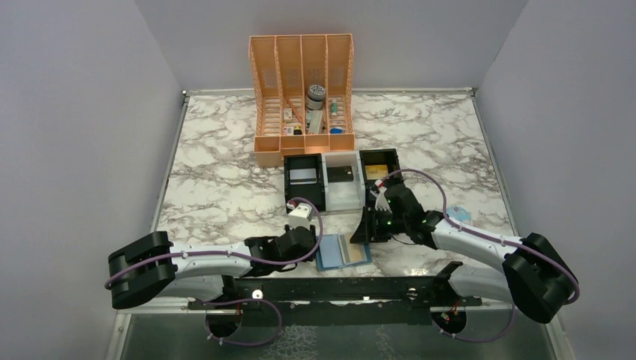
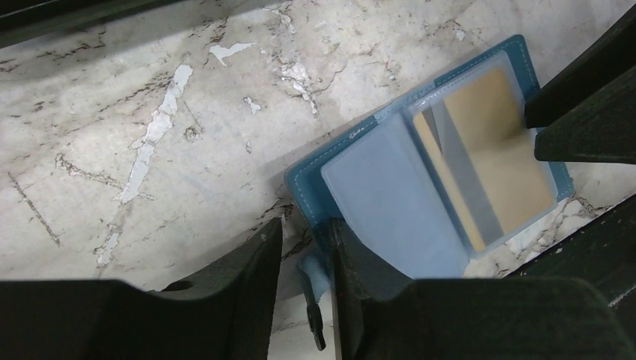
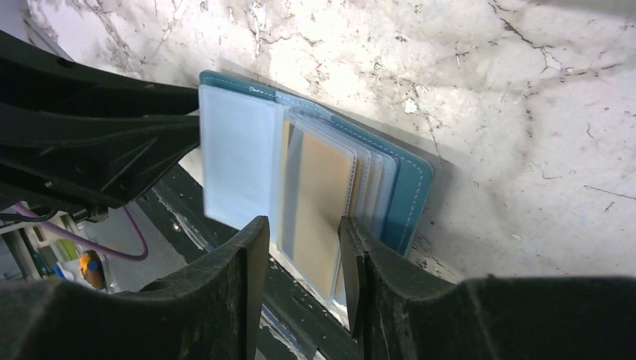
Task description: Take the credit cards out of the card holder
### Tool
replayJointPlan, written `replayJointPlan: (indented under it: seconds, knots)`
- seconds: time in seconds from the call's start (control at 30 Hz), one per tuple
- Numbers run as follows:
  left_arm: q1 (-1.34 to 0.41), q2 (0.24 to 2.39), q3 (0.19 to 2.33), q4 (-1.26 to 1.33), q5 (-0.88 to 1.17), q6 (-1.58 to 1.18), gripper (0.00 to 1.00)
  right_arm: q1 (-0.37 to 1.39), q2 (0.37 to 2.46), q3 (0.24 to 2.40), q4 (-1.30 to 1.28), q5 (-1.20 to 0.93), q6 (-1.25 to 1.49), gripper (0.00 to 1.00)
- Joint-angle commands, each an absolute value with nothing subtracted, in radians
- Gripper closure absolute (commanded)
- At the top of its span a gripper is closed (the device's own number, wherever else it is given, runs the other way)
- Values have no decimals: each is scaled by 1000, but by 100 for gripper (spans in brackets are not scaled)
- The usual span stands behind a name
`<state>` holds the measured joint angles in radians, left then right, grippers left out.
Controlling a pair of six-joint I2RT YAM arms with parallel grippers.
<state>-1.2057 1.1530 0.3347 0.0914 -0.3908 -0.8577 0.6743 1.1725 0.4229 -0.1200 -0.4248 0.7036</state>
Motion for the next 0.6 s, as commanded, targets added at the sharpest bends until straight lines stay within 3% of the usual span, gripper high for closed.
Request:
replayJointPlan:
  seconds: [0.0,0.2,0.37,0.57]
  knots:
    - [-1206,1125,381,25,-433,-830,66,679,1176,462,-123,-405,729,59]
    - [-1204,1124,411,-26,-429,-801,64,679,1173,443,-54,-430,805,59]
    - [-1195,1019,430,-130,-457,-829,41,679,1168,493,-131,-374,805,60]
    - [-1175,962,438,-126,-421,-810,36,680,1174,497,-21,-493,848,60]
